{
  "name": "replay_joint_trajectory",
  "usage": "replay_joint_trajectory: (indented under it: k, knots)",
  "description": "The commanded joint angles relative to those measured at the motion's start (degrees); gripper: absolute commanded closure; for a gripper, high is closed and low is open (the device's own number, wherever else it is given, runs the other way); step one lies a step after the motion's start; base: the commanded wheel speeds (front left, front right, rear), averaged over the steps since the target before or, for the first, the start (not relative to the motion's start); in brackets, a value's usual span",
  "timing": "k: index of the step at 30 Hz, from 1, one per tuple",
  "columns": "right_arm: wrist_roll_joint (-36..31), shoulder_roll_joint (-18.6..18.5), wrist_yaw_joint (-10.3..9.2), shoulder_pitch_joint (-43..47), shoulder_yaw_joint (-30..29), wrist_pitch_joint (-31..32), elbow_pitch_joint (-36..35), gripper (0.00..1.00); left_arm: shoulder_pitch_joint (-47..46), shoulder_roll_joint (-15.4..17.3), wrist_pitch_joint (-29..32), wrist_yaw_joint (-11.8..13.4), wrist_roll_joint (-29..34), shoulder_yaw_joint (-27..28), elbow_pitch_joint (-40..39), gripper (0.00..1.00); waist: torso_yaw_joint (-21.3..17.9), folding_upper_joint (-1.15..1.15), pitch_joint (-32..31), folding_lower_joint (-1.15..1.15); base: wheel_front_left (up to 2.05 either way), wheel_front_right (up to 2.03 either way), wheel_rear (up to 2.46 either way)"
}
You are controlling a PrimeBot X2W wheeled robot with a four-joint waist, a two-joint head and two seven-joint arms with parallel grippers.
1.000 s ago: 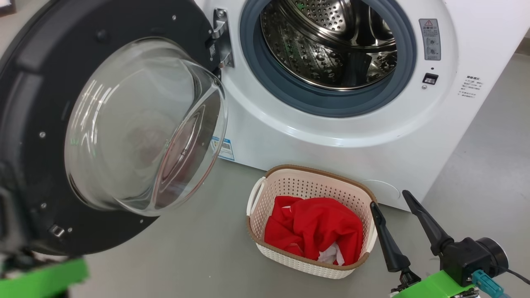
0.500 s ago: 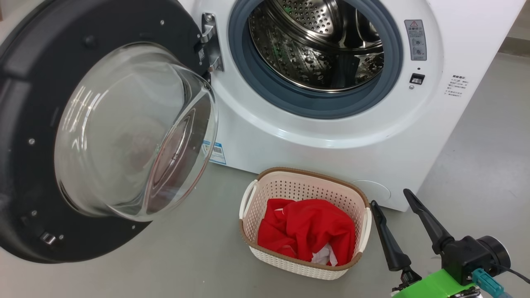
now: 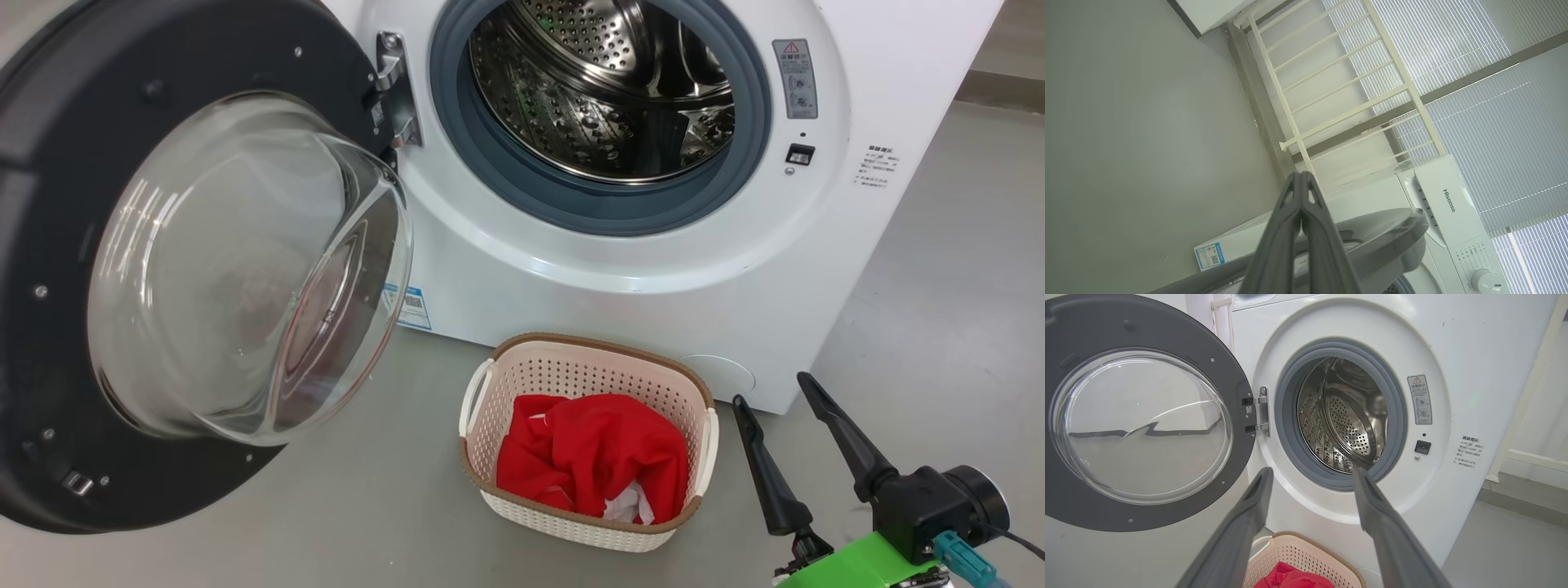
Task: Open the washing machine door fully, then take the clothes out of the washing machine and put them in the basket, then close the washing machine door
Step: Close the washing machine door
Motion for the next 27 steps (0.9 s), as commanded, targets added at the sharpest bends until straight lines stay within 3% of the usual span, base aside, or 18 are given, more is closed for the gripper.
replay_joint_trajectory:
  k: [1, 11, 27]
  knots:
    - [-0.19, -0.44, 0.36, -0.05, 0.97, 0.12, -1.75, 0.00, -2.58, 4.25, 1.50, 0.48, -0.62, 0.78, -0.37, 1.00, -0.05, 0.00, 0.05, 0.00, 0.00, 0.00, 0.00]
    - [-0.31, -0.44, 0.36, -0.07, 0.85, 0.06, -2.14, 0.00, -4.69, 6.80, 8.97, 0.99, -1.74, -1.89, 6.73, 1.00, -0.36, 0.00, 0.98, 0.00, 0.00, 0.00, 0.00]
    - [0.48, -0.44, 0.36, -0.26, 0.24, -1.60, -0.95, 0.00, -2.62, 2.97, 16.10, -1.07, -4.01, -5.23, 3.65, 1.00, 1.33, 0.00, 0.75, 0.00, 0.00, 0.00, 0.00]
